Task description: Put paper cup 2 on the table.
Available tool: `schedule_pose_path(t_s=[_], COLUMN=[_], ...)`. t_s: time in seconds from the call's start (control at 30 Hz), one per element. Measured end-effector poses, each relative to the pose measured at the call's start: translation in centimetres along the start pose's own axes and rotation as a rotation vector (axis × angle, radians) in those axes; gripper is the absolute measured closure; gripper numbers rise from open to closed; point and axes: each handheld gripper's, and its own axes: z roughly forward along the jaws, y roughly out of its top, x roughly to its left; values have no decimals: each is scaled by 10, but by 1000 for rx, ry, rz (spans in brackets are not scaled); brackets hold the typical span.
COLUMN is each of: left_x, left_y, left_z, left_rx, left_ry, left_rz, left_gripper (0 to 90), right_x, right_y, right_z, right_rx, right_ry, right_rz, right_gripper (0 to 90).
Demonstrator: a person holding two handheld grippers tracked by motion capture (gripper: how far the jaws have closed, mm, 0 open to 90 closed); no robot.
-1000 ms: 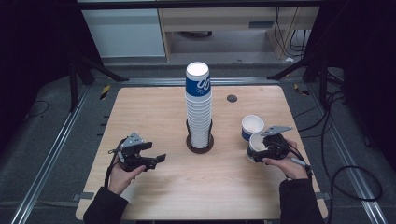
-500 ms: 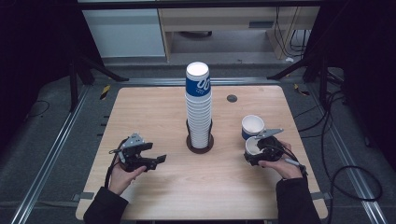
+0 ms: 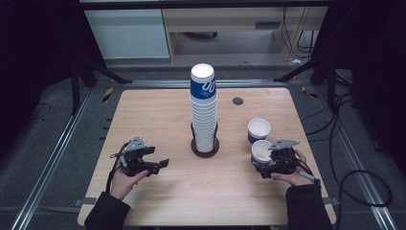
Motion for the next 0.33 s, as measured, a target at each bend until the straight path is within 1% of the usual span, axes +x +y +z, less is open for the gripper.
schedule_pose_path(t_s=[0.07,0.1,0.13,0.17,0.2,0.33], left_x=[0,1,2,2,4,7], left_y=[0,-1,-2,-2,-4,-6], left_z=[0,1,2,2,3,3], left_rx=[4,6,14,14,22,28], left_ry=[1,2,6,6,11,18], left_rz=[1,0,1,1,-3,-9], left_gripper=[154,154,151,151,149,148], right_x=[-1,-1,-2,-2,-3,-4], right_y=[-7,-7,-13,-13,-20,-30], right_z=[-5,-5,-9,-9,-11,-16], right_rx=[-1,-1,-3,-3,-6,-6], right_ry=[4,4,-2,-2,-10,-20], right_rz=[19,19,33,33,44,62], right_gripper=[31,31,28,28,27,24])
